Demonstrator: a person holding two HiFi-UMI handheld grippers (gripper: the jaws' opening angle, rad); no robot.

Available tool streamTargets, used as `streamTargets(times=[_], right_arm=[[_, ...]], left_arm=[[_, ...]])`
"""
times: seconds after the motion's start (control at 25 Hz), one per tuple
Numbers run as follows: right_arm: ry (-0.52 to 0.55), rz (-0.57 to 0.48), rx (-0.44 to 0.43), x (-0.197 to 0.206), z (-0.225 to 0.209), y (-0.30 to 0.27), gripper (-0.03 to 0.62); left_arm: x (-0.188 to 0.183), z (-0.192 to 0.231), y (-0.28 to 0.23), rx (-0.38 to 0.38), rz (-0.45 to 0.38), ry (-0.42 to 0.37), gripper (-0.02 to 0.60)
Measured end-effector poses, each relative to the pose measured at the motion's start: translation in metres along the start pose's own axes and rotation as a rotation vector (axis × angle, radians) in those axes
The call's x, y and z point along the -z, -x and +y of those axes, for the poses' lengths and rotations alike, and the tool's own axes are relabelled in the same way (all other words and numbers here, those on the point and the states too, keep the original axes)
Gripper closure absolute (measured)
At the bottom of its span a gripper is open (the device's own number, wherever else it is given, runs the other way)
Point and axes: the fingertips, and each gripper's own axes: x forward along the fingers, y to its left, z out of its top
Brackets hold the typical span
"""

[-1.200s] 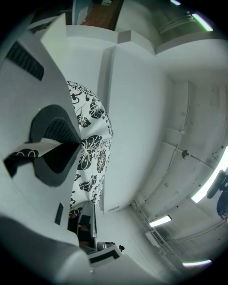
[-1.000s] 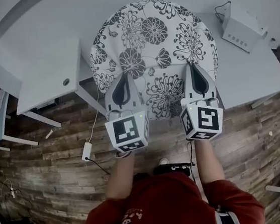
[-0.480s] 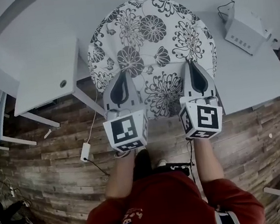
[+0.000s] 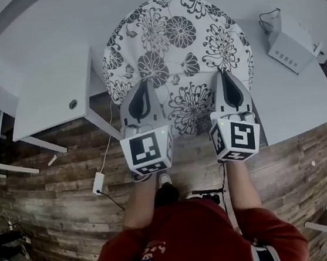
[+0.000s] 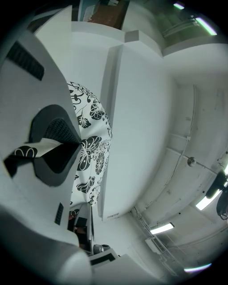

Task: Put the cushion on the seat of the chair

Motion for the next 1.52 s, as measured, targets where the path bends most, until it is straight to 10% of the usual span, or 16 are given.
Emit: streamTargets(times=[1.52], right_arm=[[0.003, -0.054, 0.0, 0.008, 0.0, -0.001, 0.565]], left_arm=[[0.002, 0.001, -0.001, 0.004, -0.057, -0.024, 0.552]])
